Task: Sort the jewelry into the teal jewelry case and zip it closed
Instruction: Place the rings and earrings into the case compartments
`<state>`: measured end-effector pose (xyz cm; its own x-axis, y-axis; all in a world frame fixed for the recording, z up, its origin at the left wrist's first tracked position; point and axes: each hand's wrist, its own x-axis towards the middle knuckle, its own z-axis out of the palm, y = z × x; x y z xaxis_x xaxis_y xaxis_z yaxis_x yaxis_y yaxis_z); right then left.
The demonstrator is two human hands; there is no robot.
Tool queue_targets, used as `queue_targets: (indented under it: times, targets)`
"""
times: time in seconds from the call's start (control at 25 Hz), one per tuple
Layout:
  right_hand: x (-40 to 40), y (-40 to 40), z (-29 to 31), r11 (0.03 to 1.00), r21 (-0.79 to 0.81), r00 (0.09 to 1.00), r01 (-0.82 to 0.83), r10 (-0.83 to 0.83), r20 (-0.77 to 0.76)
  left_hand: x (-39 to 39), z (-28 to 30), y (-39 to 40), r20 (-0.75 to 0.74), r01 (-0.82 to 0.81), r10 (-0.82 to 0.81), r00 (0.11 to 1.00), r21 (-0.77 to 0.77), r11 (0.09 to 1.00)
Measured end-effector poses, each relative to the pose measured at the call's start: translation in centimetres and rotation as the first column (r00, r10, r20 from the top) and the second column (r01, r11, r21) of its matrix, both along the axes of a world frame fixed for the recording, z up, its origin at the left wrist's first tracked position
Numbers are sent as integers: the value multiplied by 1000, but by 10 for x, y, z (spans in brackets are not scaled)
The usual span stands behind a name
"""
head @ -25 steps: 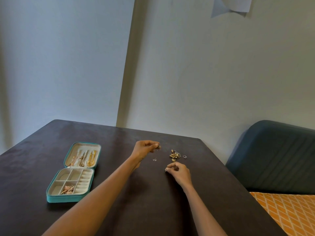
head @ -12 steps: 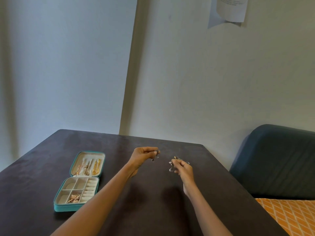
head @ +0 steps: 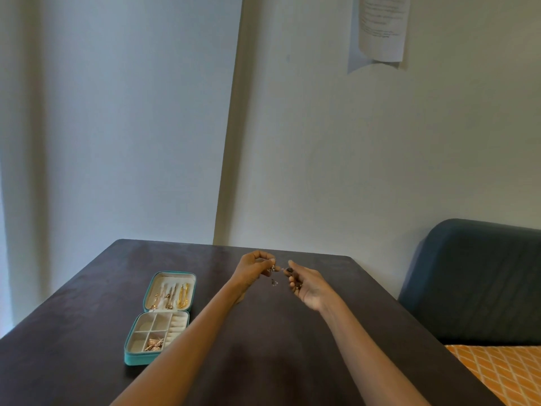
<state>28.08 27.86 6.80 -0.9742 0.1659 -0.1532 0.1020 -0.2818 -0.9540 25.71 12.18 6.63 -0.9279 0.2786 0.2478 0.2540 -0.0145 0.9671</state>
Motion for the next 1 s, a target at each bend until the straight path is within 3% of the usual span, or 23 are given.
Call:
queue_targets:
  times: [0.24,0.44,0.68,0.84,1.0]
  targets:
    - [9,-18,10,990,134,994,44,-31,-104,6,-4,1,-88,75,-83,993,-100,992]
    - [14,-18,12,991,134,982,10,15,-191,8,-1,1,-91,22,-24,996,-27,999]
    - [18,-13,10,973,211,955,-88,143,-259,-4,6,-5,-160,-60,36,987,-146,988]
    - [20,-14,5,965,259,965,-41,106,-239,-11,21,-11,-328,-192,42,944,-439,878]
    - [19,-19,-11,968,245,977,-49,97,-191,-9,30,-8,-479,-355,45,877,-581,732]
